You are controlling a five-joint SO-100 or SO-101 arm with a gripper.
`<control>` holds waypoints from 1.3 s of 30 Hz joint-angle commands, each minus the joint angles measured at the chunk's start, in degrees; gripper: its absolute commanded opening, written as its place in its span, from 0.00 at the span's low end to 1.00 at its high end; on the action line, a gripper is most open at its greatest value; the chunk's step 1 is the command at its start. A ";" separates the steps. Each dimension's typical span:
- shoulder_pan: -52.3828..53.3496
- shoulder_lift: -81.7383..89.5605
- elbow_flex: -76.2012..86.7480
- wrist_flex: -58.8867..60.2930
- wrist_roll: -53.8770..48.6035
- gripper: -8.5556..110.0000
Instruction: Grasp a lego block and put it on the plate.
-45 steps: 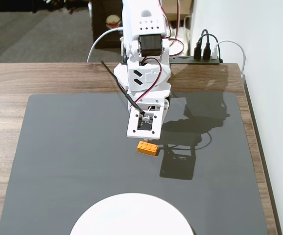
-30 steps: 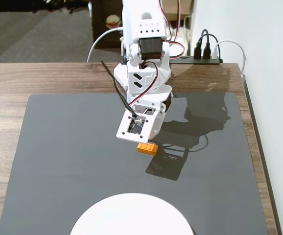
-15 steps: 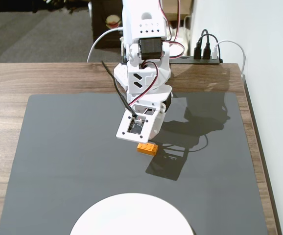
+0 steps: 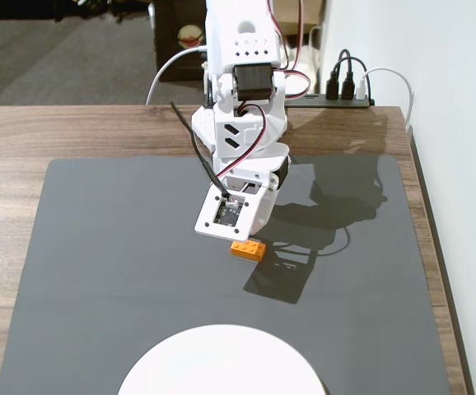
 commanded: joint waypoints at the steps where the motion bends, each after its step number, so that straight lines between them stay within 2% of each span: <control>1: 0.62 -0.70 -1.05 -0.53 0.00 0.08; 18: 2.37 -7.21 -8.09 -3.08 2.46 0.08; 39: 2.46 2.72 -13.36 8.79 5.71 0.08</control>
